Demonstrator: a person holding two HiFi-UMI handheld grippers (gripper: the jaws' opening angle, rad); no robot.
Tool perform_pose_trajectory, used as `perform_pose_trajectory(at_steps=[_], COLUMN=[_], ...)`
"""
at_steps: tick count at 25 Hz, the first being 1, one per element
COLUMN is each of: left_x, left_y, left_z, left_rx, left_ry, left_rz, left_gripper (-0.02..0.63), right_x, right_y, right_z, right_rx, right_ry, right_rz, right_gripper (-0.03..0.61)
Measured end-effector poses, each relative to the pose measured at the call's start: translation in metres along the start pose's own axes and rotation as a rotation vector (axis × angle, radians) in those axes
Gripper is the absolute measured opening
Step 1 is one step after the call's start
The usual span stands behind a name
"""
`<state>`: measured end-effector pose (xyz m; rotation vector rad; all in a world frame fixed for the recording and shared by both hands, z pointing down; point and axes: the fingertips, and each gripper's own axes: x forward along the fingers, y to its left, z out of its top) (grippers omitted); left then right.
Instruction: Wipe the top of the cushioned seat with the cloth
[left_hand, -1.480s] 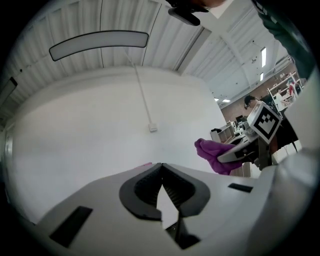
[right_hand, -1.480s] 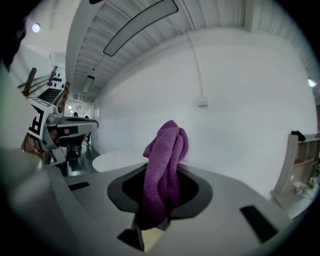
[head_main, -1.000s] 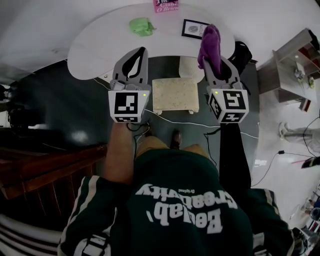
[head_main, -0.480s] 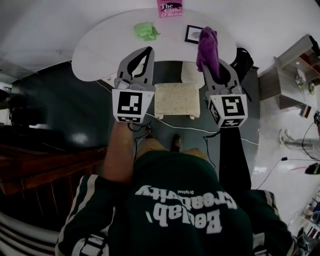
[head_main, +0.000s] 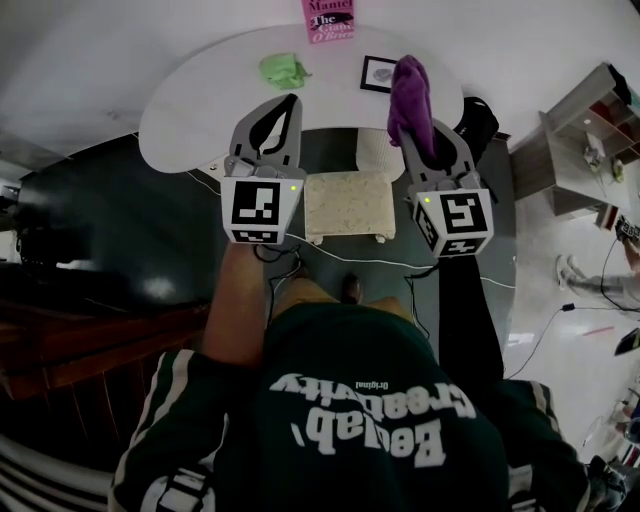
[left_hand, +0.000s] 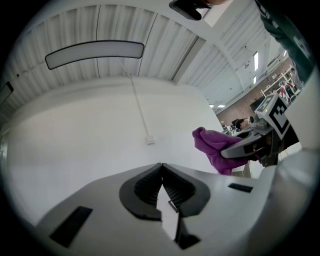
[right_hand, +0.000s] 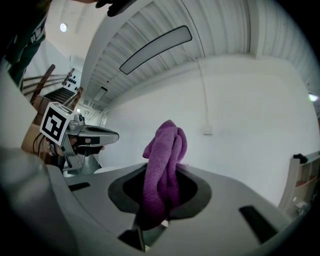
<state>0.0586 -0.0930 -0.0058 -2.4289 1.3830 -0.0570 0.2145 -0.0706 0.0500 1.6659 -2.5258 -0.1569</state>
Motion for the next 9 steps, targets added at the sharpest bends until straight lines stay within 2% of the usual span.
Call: perform_pose_trajectory(at_steps=[9], left_x=[-0.014], left_y=[0.002], left_z=[-0.005], left_rx=[-0.002], left_ry=[-0.002], left_rz=[0.002], left_gripper=[0.015], right_x=[-0.009], right_y=[0.010], right_z=[-0.010], right_rx=[-0.001], right_ry=[0.007], right_rz=[-0.010], right_gripper=[0.092])
